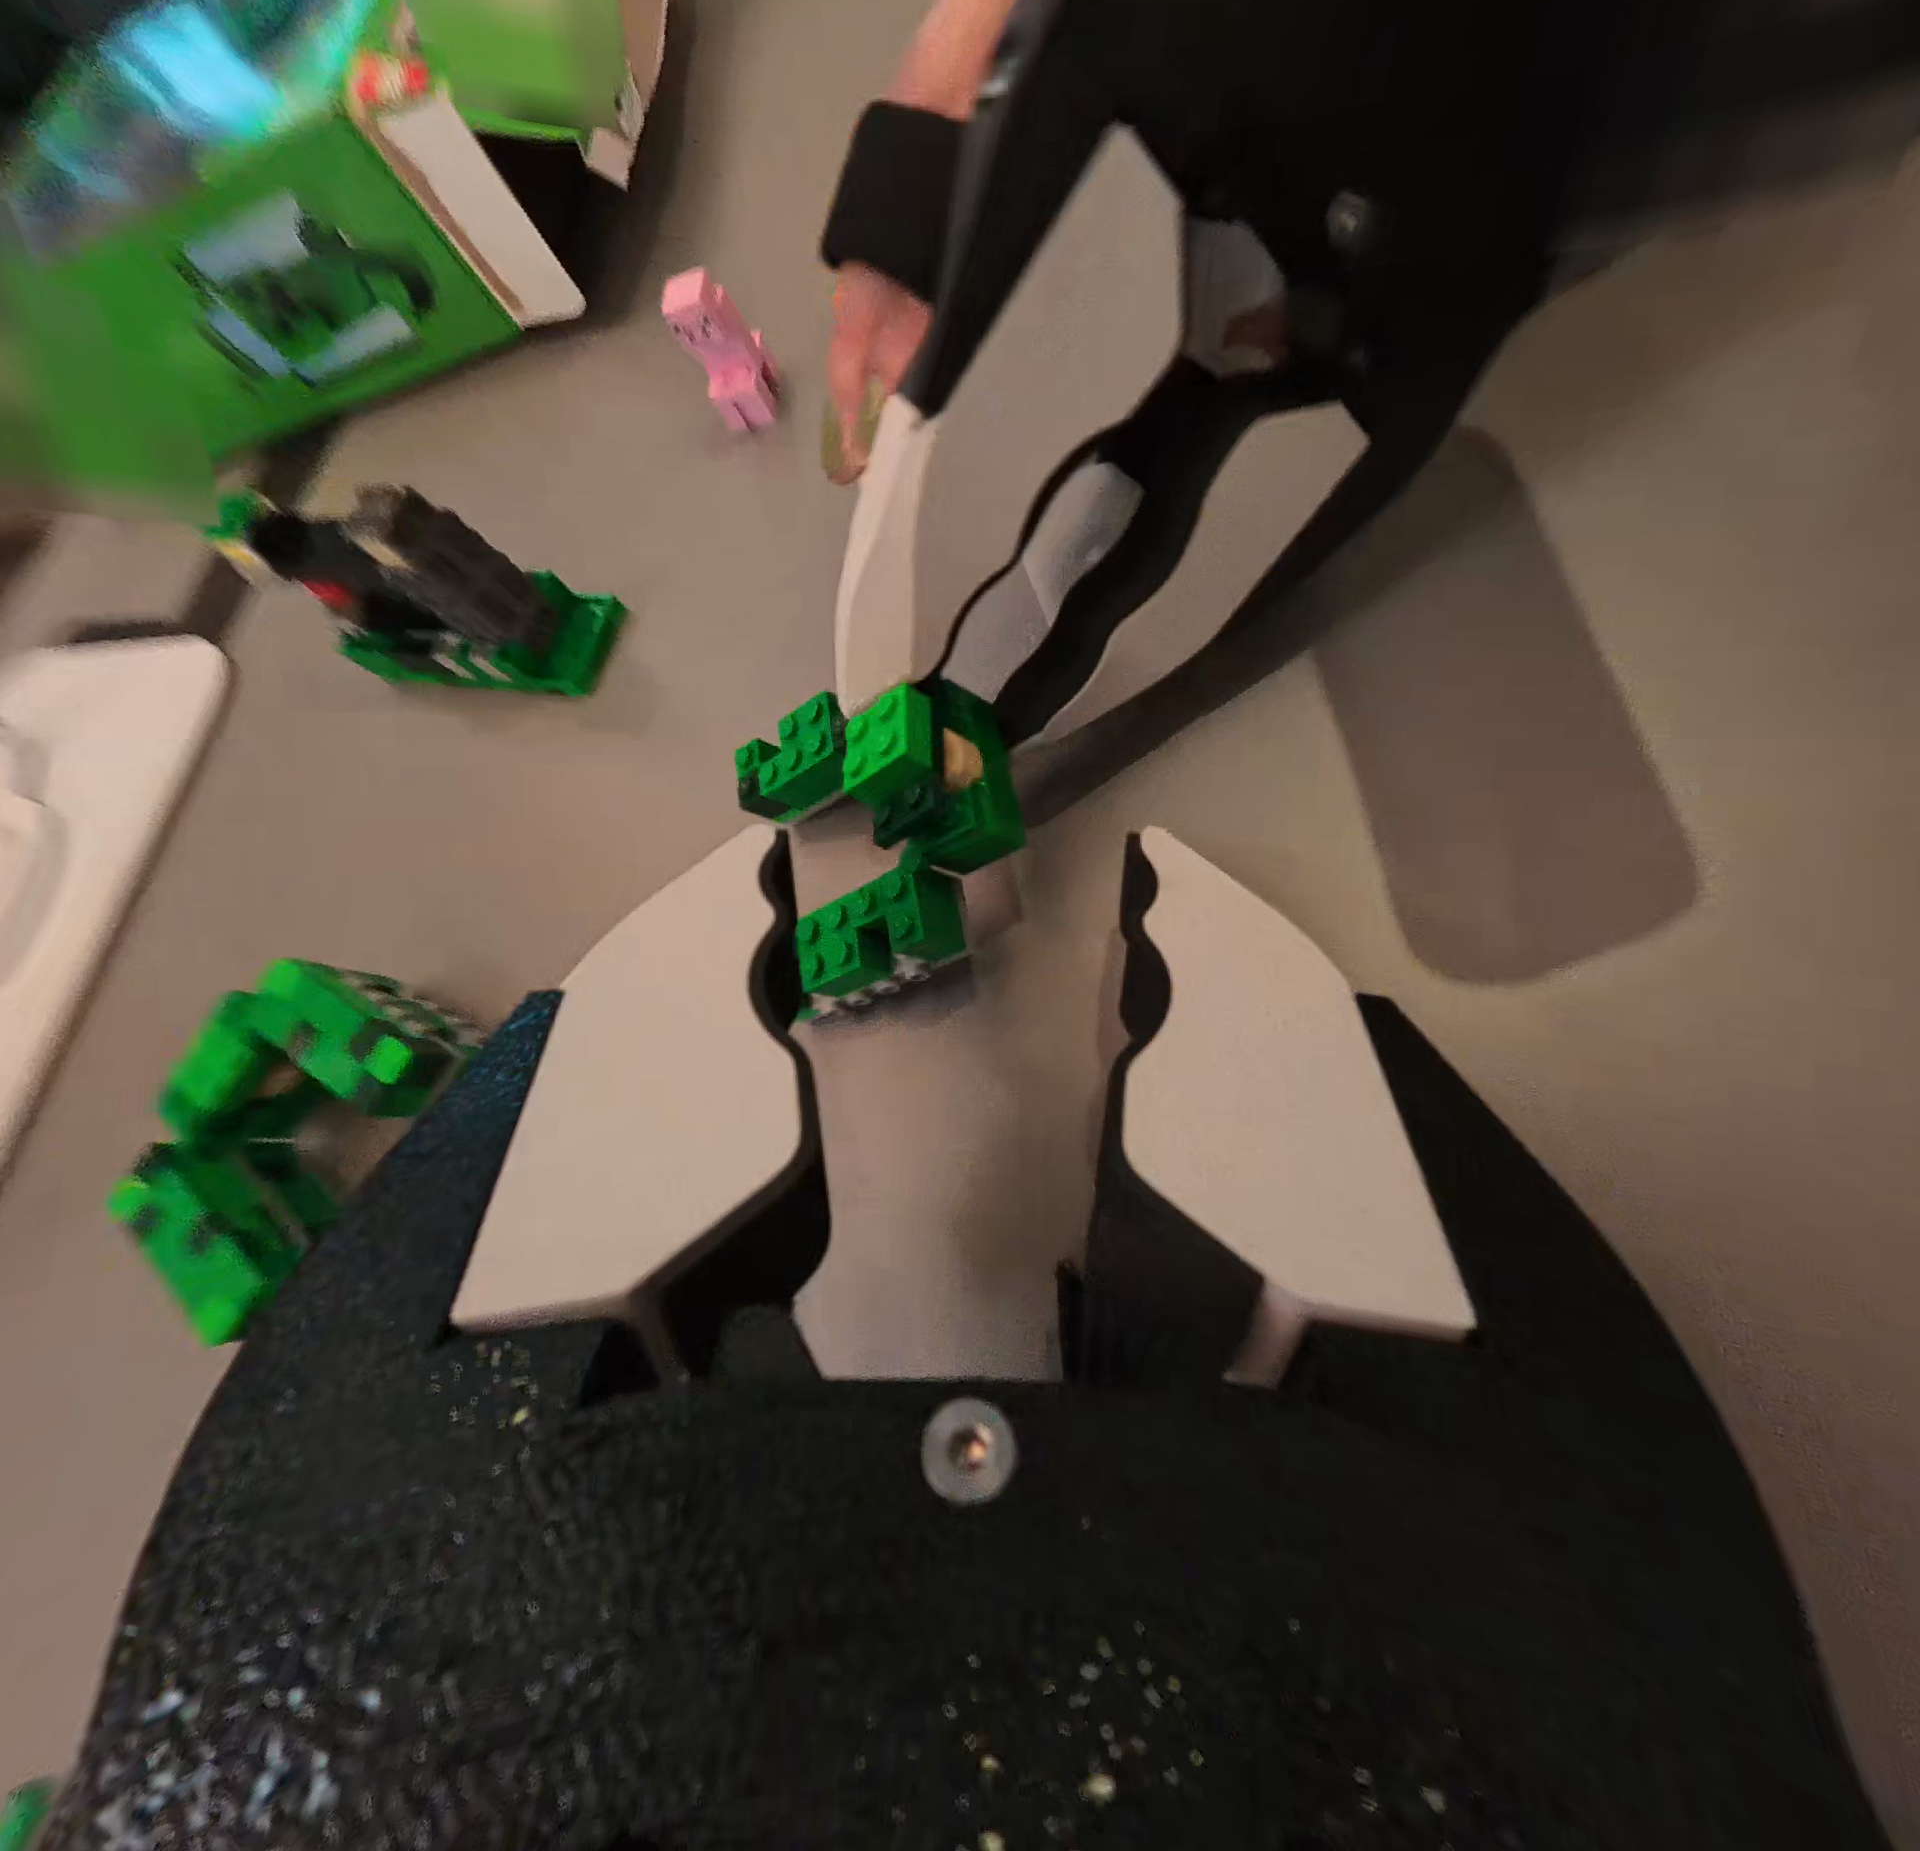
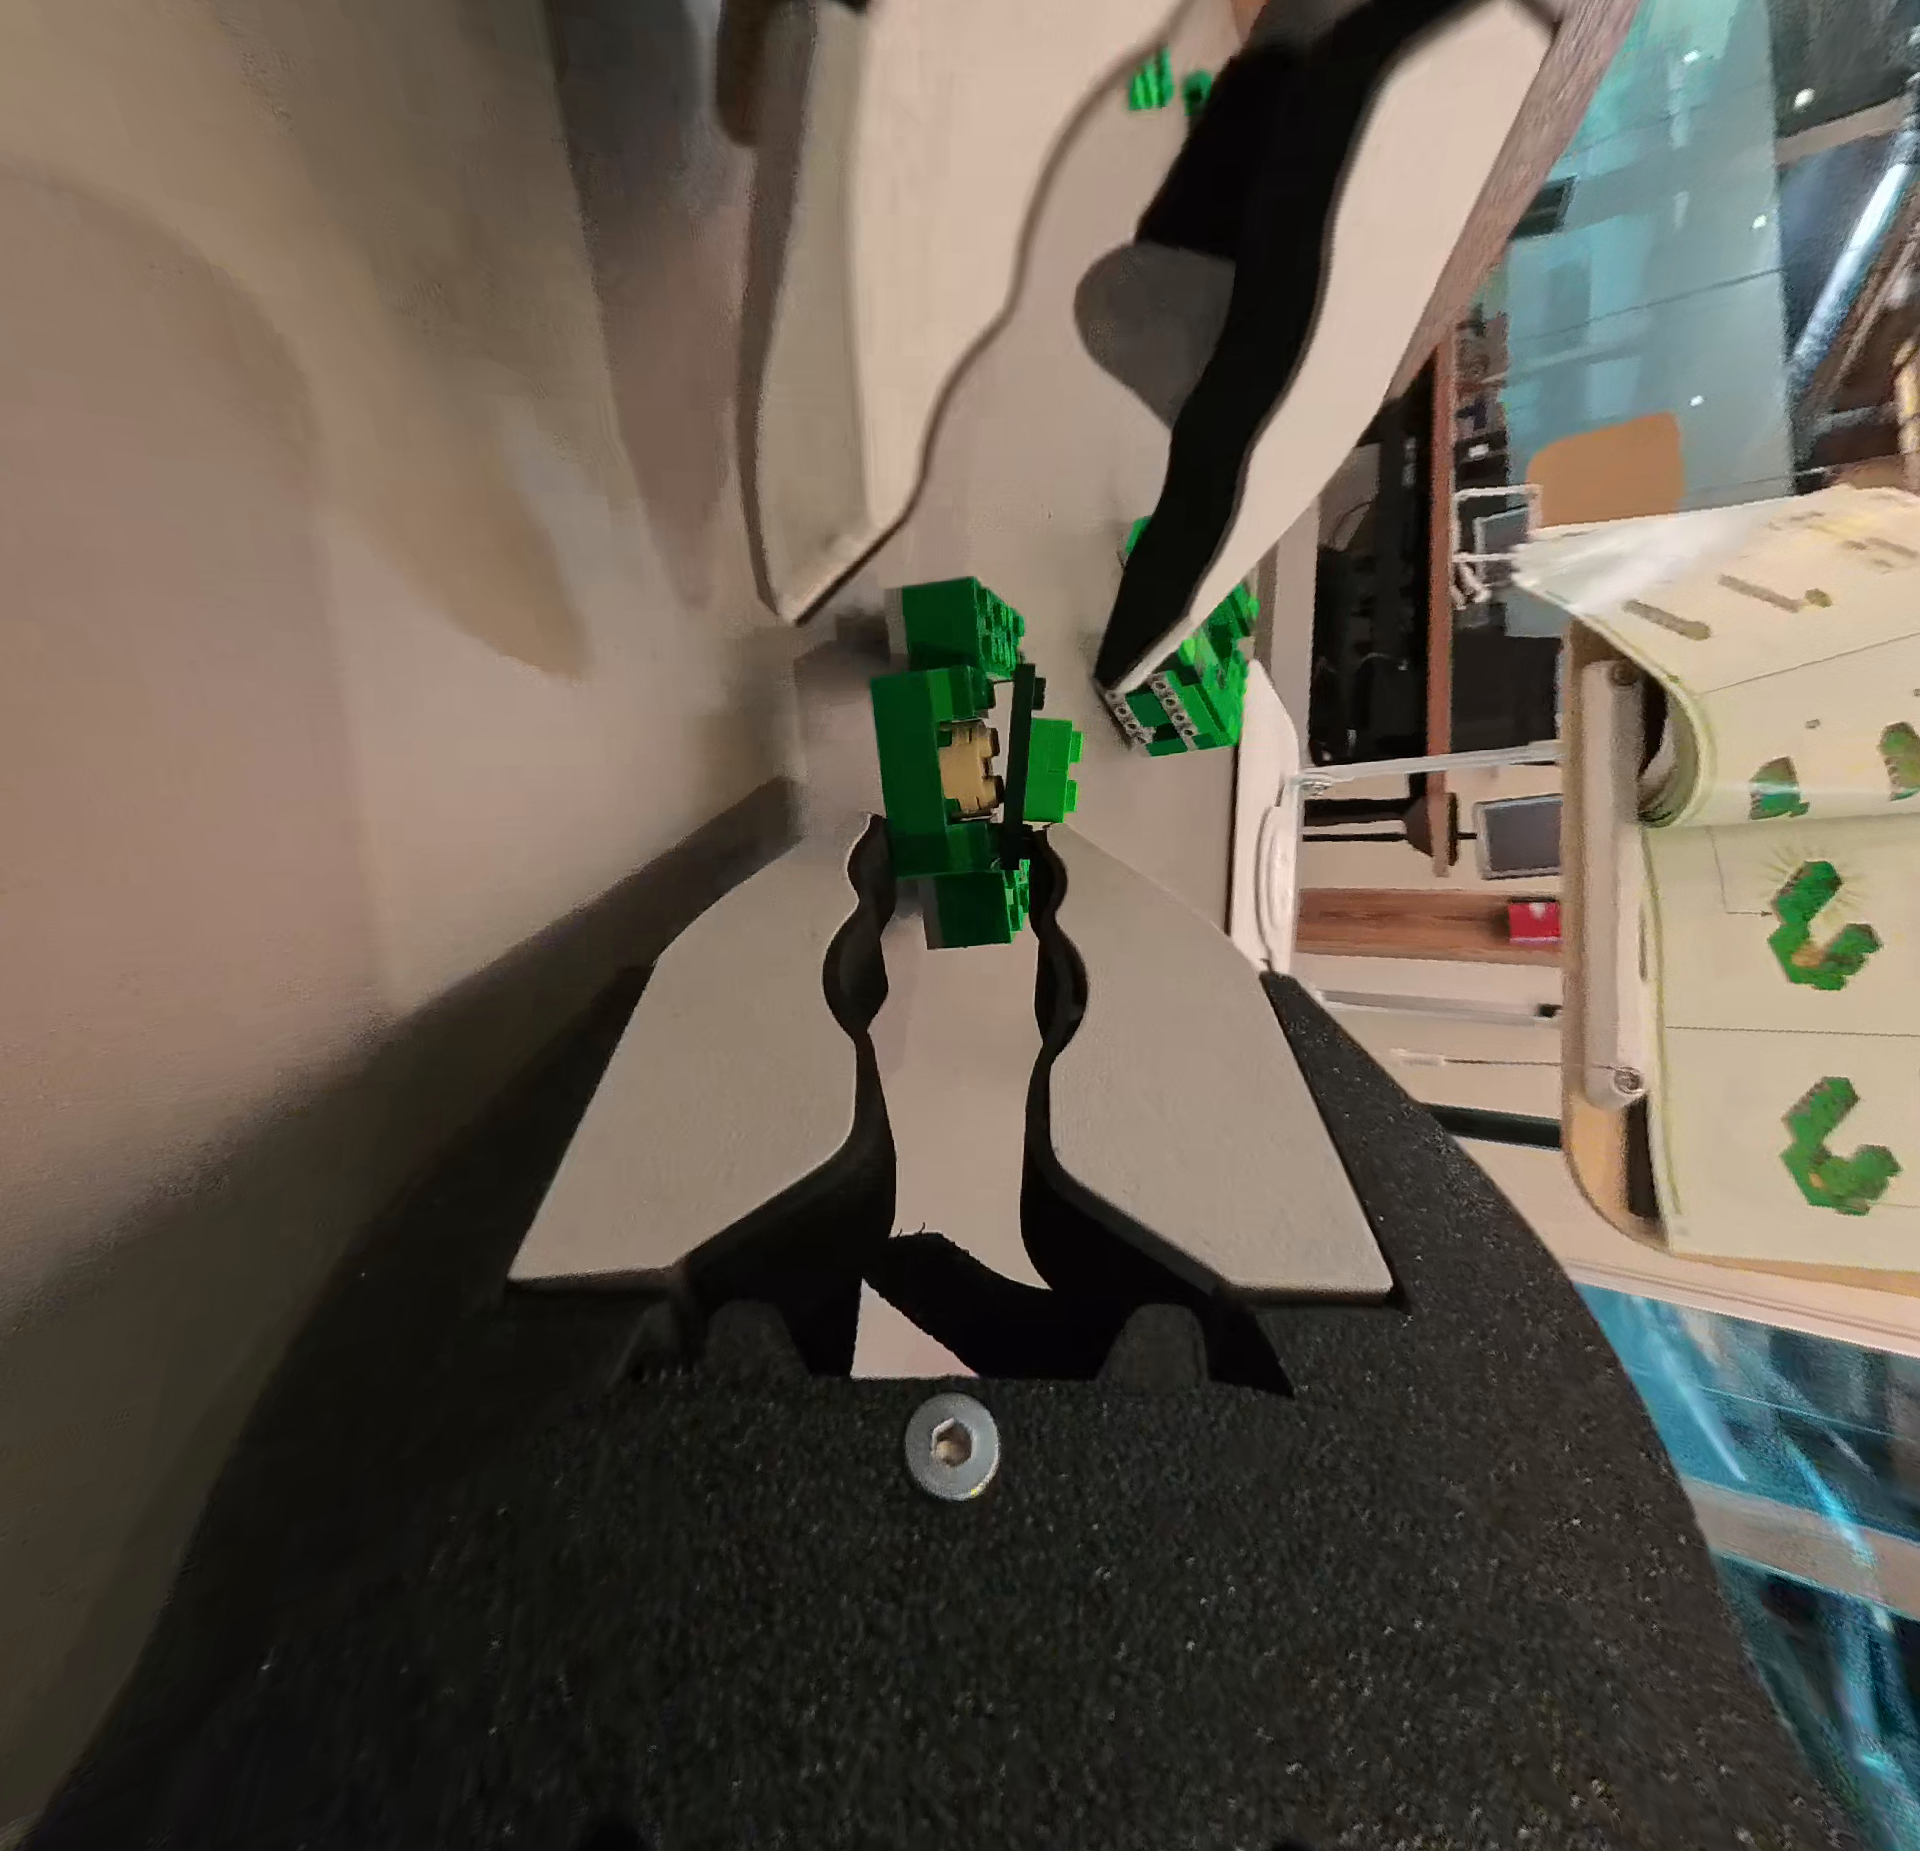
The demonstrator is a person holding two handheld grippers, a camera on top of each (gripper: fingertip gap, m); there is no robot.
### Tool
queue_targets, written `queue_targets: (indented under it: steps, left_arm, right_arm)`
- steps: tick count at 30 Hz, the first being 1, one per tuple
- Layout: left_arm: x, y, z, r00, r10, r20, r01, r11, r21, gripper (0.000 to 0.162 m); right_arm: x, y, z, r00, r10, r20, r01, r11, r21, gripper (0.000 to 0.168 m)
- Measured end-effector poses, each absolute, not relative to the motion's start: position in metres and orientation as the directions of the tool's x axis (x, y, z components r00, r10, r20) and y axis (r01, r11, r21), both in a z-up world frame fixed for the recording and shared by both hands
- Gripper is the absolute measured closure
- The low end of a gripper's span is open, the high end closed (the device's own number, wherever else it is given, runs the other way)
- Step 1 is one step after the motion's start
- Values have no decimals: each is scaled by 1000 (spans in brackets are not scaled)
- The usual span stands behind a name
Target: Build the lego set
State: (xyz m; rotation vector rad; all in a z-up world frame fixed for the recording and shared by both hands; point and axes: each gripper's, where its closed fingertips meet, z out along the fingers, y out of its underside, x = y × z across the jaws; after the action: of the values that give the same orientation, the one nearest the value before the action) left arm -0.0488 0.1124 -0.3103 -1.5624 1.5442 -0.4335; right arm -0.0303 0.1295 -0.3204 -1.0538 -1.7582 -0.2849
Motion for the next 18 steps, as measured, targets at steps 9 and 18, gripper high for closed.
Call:
queue_targets:
  steps: [9,18]
  left_arm:
    - [-46,112,-303,109,-773,-625,-649,421,-633,114]
    - [-46,120,-311,103,-717,-689,-700,441,-562,133]
  right_arm:
    - [-31,131,-317,-109,586,803,770,560,-304,144]
    - [-32,131,-317,-97,627,773,768,541,-343,144]
